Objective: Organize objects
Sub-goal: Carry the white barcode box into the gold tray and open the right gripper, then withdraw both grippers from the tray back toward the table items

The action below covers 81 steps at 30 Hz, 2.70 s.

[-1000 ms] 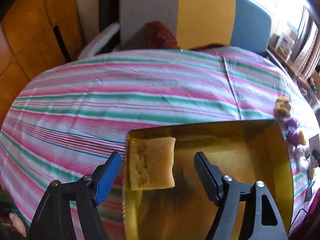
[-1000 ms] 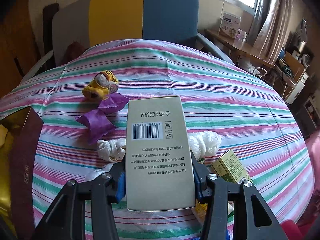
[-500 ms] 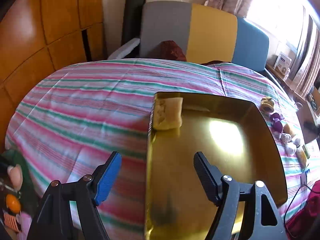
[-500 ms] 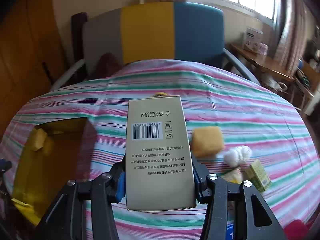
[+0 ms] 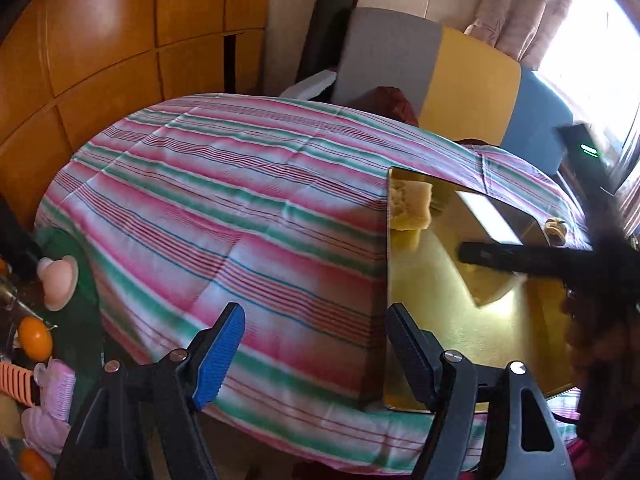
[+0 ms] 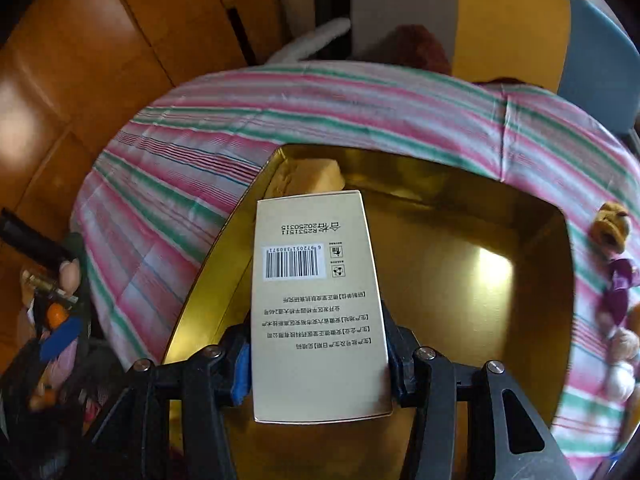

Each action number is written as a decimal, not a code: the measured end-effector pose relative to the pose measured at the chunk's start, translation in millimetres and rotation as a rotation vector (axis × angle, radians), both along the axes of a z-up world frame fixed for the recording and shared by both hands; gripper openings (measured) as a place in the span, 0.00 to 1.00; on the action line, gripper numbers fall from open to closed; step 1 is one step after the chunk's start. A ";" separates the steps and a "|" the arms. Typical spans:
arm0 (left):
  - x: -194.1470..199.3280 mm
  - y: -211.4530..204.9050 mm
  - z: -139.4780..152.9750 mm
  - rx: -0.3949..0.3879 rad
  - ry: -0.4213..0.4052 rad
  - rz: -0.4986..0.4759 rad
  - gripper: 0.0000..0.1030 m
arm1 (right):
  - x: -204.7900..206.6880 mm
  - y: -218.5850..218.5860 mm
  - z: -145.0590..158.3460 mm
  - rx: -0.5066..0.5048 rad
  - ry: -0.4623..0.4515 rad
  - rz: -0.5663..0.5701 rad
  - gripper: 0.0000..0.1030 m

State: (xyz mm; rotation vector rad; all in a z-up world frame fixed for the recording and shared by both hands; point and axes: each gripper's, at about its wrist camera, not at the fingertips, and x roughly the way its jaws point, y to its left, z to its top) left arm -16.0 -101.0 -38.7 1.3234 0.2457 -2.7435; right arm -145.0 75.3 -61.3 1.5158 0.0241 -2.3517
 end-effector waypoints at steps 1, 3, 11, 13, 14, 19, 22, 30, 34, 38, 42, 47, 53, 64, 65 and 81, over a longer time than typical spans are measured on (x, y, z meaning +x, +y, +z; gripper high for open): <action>1.6 -1.4 -1.1 -0.004 0.001 0.006 0.72 | -5.6 -6.1 -6.6 -0.008 -0.026 -0.028 0.50; 2.3 -4.0 -2.3 0.000 0.006 0.010 0.72 | -11.0 -16.1 -13.9 -0.039 -0.060 -0.065 0.50; 1.1 -9.6 -9.4 0.026 -0.009 0.011 0.72 | -21.9 -19.7 -24.0 -0.221 -0.150 -0.122 0.64; 1.1 -9.2 -9.7 0.022 -0.009 0.012 0.72 | -19.6 -17.9 -24.5 -0.268 -0.170 -0.121 0.68; 1.5 -8.2 -9.8 0.019 -0.009 0.011 0.72 | -18.0 -16.7 -24.2 -0.277 -0.170 -0.117 0.69; 2.4 -2.2 -7.2 -0.009 0.000 0.009 0.72 | -11.5 -14.1 -24.6 -0.266 -0.155 -0.102 0.73; 5.0 2.5 -2.3 -0.037 0.016 0.010 0.72 | -3.8 -10.1 -19.3 -0.236 -0.114 -0.092 0.78; 9.9 10.3 8.7 -0.105 0.059 0.019 0.72 | 15.8 -1.2 -1.4 -0.128 0.034 -0.066 0.86; 11.4 11.5 12.5 -0.108 0.069 0.018 0.72 | 26.4 1.7 5.5 -0.066 0.105 -0.056 0.89; 12.8 13.1 14.1 -0.108 0.073 0.012 0.72 | 36.8 1.9 12.1 -0.006 0.171 -0.050 0.91; 13.5 14.6 14.6 -0.101 0.074 0.005 0.72 | 48.8 1.7 17.3 0.054 0.236 -0.052 0.93; 13.7 18.8 11.4 -0.083 0.067 -0.015 0.72 | 62.5 7.1 24.9 0.102 0.304 -0.075 0.98; 14.1 23.1 7.7 -0.047 0.060 -0.031 0.72 | 80.7 19.6 40.4 0.150 0.386 -0.130 0.98; 17.4 43.8 4.5 -0.028 0.042 -0.061 0.72 | 110.2 39.2 64.7 0.164 0.472 -0.143 0.99; 17.6 44.9 4.3 -0.027 0.040 -0.061 0.72 | 112.5 39.5 65.7 0.167 0.480 -0.142 0.99; 18.2 67.6 9.3 -0.030 0.029 -0.103 0.72 | 126.4 60.9 80.5 0.131 0.524 -0.161 1.00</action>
